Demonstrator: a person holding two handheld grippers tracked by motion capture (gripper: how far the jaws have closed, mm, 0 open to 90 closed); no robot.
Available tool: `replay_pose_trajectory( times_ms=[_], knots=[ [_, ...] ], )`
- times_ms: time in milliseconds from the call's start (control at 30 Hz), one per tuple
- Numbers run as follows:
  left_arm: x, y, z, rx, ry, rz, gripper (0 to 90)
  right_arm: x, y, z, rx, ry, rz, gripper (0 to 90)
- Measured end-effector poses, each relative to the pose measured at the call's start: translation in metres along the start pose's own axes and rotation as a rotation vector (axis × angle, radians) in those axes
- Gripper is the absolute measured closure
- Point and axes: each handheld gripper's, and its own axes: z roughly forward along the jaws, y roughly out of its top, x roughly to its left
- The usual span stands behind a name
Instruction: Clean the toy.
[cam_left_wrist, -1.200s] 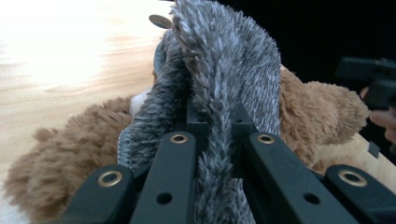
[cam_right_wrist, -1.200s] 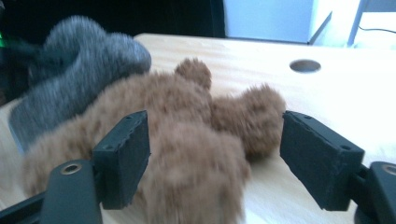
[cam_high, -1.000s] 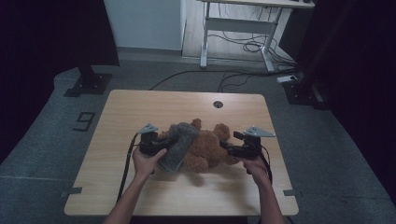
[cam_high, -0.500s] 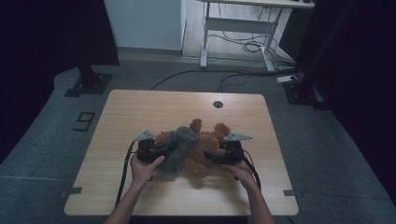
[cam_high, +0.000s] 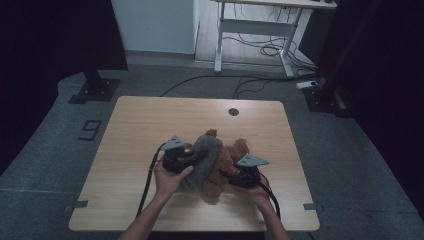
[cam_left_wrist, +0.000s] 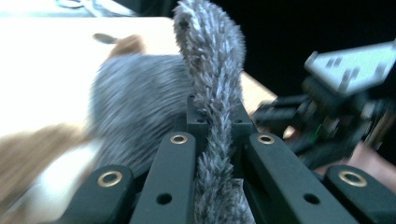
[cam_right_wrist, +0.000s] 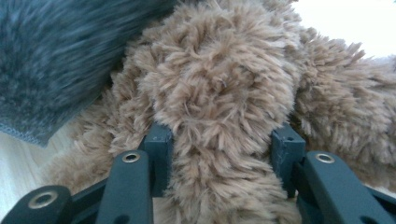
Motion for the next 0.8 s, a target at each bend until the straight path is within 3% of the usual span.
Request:
replay_pose_trajectory(
  times_ms=[67,133,167,233,300,467,500,567,633,700,767,800],
  knots=[
    [-0.012,0.010,0.023,0.018,-0.013,0.016,83.6,0.003,0.000,-0.001,0.000,-0.012,-0.008,53.7],
    [-0.020,0.015,0.046,0.062,0.001,0.042,83.6,0.003,-0.003,-0.002,-0.009,-0.008,-0.015,53.7],
    [-0.022,0.015,0.055,0.089,0.020,0.060,83.5,0.002,-0.004,-0.003,-0.013,-0.007,-0.010,53.7],
    [-0.026,0.008,0.076,0.180,0.097,0.139,83.5,0.002,-0.005,-0.004,-0.014,-0.004,-0.006,53.6],
    [-0.023,-0.001,0.083,0.196,0.122,0.144,83.4,0.003,-0.006,-0.004,-0.010,-0.013,-0.005,53.6],
    [-0.013,0.000,0.064,0.168,0.147,0.109,83.5,0.003,-0.007,-0.003,-0.017,-0.022,-0.002,54.1],
    [-0.010,0.000,0.057,0.165,0.174,0.119,83.5,0.003,-0.007,-0.002,-0.018,-0.023,0.001,54.2],
    [-0.007,0.000,0.048,0.179,0.271,0.182,83.6,0.003,-0.008,-0.002,-0.020,-0.026,0.013,54.3],
    [0.004,-0.002,0.038,0.202,0.335,0.187,83.8,0.002,-0.008,-0.002,-0.024,-0.030,0.022,54.7],
    [0.018,-0.007,0.028,0.211,0.348,0.161,84.0,0.001,-0.008,-0.002,-0.024,-0.025,0.032,54.9],
    [0.031,-0.013,0.010,0.190,0.358,0.136,84.0,0.002,-0.008,-0.001,-0.030,-0.025,0.034,55.3],
    [0.036,-0.014,0.001,0.174,0.344,0.117,84.0,0.002,-0.008,-0.001,-0.029,-0.027,0.032,55.4]
  ],
)
